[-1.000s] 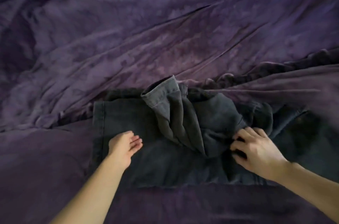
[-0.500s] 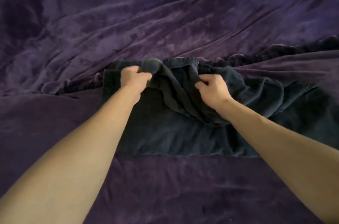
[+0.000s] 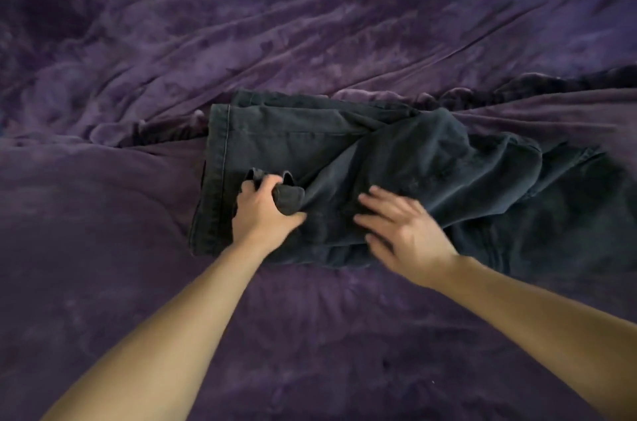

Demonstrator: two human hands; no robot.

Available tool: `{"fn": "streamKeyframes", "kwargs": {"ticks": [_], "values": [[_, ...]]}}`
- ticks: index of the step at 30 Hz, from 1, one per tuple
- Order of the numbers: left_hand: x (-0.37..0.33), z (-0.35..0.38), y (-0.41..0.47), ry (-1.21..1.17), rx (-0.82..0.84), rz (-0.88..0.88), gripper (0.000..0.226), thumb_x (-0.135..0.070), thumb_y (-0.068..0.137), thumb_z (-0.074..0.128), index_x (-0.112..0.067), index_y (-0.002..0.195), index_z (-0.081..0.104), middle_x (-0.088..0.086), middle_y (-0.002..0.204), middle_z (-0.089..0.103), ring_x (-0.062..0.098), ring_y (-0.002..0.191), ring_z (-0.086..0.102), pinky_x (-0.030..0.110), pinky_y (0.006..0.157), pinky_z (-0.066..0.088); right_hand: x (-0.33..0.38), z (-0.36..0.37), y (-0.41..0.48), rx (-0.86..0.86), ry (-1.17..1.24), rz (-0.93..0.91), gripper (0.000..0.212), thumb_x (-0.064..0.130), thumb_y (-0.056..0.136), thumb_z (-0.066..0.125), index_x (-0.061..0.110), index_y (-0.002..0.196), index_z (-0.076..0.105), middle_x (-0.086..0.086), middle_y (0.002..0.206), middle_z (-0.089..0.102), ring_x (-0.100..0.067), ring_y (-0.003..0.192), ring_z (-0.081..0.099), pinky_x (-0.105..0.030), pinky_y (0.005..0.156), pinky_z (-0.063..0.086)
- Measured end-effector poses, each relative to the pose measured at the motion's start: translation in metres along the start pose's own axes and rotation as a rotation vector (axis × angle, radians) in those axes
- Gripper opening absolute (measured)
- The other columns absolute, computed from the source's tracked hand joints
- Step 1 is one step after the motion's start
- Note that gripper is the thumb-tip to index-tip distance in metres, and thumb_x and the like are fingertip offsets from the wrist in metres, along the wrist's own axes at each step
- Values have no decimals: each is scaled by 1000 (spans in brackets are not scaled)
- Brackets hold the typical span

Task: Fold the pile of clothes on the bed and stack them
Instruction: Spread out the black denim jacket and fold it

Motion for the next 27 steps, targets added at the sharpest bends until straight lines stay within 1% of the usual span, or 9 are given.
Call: {"fn": "streamKeyframes", "kwargs": {"ticks": [3, 6, 9, 11, 14, 17, 20, 24, 27], "values": [[5, -20, 23, -106, -184, -60, 39, -26, 66, 82, -18, 102, 68, 10, 106, 69, 26, 100, 65, 32, 84, 50, -54, -27, -10, -83, -212, 198, 49, 34, 88, 61, 20, 136, 55, -13, 149, 41, -33, 140, 35, -51, 101, 39], [32, -50, 58, -311, -181, -265, 64, -36, 58, 89, -14, 113, 65, 10, 118, 66, 25, 106, 63, 38, 94, 50, -122, -27, -36, 244, -347, 534, 68, 56, 95, 38, 30, 153, 15, -7, 162, 9, -27, 149, 5, -50, 116, 16], [30, -56, 51, 95, -146, -431, 86, -36, 60, 89, -16, 132, 45, 18, 142, 41, 39, 127, 41, 51, 104, 38, -144, -10, -58, 547, -315, 588, 79, 63, 93, 37, 31, 154, 0, -5, 163, -4, -22, 149, -4, -42, 119, 8], [-19, -51, 34, 320, -335, -137, 79, -24, 66, 84, -19, 133, 42, 20, 145, 32, 42, 131, 32, 52, 104, 31, -139, -24, -56, 351, -131, 606, 74, 59, 91, 48, 27, 153, 23, -7, 161, 15, -24, 148, 10, -42, 118, 15], [-113, -5, -15, 366, -407, 481, 57, -10, 70, 71, -16, 125, 57, 21, 145, 37, 43, 133, 34, 51, 107, 30, -142, -80, -81, -277, -113, 672, 57, 45, 84, 64, 19, 134, 53, -8, 144, 47, -28, 135, 39, -43, 106, 32], [-184, 65, -55, 273, -194, 828, 44, -3, 76, 64, -14, 119, 65, 22, 140, 45, 43, 125, 44, 50, 101, 40, -199, -114, -164, -463, -85, 1221, 78, 55, 75, 70, 25, 140, 39, -7, 148, 38, -29, 137, 32, -49, 108, 30], [-200, 145, -65, 381, 213, 764, 52, -17, 93, 51, -31, 142, 40, 10, 156, 22, 31, 139, 26, 46, 106, 33, -238, -104, -244, -535, 406, 1755, 106, 66, 57, 79, 21, 142, 35, -9, 144, 42, -31, 130, 43, -49, 106, 40], [-178, 207, -55, 601, 496, 651, 64, -19, 97, 43, -42, 149, 13, 1, 161, -6, 25, 147, -4, 48, 117, 14, -245, -87, -243, -660, 918, 1634, 53, 36, 65, 87, 23, 109, 60, 6, 103, 67, -15, 93, 64, -37, 76, 54], [-178, 201, -45, 336, 542, 581, 52, -13, 96, 44, -35, 142, 40, 0, 159, 17, 21, 146, 15, 37, 115, 19, -231, -108, -222, -826, 1064, 1458, 28, 14, 76, 79, 18, 102, 69, 1, 88, 74, -18, 79, 72, -41, 70, 60]]}}
Point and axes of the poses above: each hand's wrist, its own y-axis towards the middle knuckle, its own z-axis out of the palm, x = y × z, the point moved 6 cm from there along y, towards the middle knuckle
